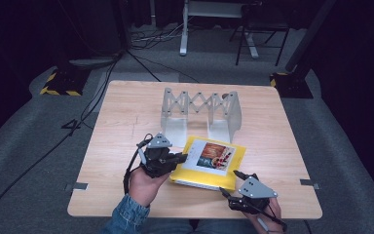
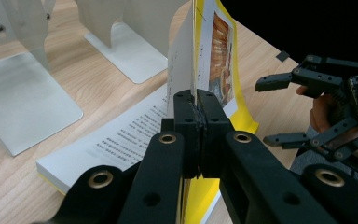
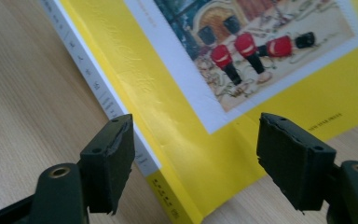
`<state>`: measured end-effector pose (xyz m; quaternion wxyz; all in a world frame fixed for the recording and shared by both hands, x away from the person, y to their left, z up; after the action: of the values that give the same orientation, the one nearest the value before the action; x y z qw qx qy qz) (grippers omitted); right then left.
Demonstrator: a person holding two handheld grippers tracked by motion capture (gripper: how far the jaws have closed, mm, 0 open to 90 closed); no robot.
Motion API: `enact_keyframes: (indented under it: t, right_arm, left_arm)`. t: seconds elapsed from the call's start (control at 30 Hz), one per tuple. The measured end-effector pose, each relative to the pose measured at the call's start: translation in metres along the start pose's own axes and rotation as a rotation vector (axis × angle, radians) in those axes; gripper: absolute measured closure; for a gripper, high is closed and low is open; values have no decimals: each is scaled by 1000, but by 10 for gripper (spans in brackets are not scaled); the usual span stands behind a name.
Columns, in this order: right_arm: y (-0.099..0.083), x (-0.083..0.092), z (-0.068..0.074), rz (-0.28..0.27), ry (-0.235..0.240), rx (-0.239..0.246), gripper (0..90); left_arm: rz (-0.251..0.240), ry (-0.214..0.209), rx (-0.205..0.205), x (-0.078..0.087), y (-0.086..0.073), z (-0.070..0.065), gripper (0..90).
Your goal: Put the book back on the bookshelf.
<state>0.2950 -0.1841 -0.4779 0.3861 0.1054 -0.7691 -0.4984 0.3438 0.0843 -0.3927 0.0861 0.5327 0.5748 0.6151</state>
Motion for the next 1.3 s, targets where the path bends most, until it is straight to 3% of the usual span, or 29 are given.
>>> enact_keyframes:
  t: [0.3, 0.37, 0.5, 0.6, 0.87, 1.03, 1.27, 1.3]
  right_arm:
    - [4, -8, 11, 18, -43, 62, 196]
    - [3, -14, 14, 37, -78, 95, 174]
    - [0, -23, 16, 89, -88, 107, 205]
    - [-1, -32, 18, 126, -127, 146, 178]
    - [-1, -51, 26, 153, -216, 275, 156]
    - [1, -63, 27, 162, -246, 314, 156]
    - [4, -73, 29, 168, -293, 378, 246]
    - [3, -75, 28, 166, -320, 401, 335]
  left_arm:
    - [3, -6, 1, -1, 8, -4, 885]
    - [6, -8, -3, -1, 10, -5, 885]
    - [7, -9, -2, -1, 12, -6, 885]
    - [15, -16, -1, -3, 14, -6, 885]
    - [29, -20, 8, -6, 14, -4, 886]
    - [30, -31, 30, -7, 13, -1, 886]
    - [43, -30, 44, -10, 10, 2, 886]
    - [44, -30, 49, -11, 9, 4, 886]
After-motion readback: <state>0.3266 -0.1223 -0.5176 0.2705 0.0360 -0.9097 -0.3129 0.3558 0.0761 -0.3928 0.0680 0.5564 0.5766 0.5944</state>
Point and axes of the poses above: each handheld gripper's, and its own axes: x roughly backward along the jaws, y roughly out of its top, z roughly to its left, the point moved 3 cm from there along -x, roughly forward along the jaws, and after that the axes turned 3 degrees about -x, right-handed, at the moved point
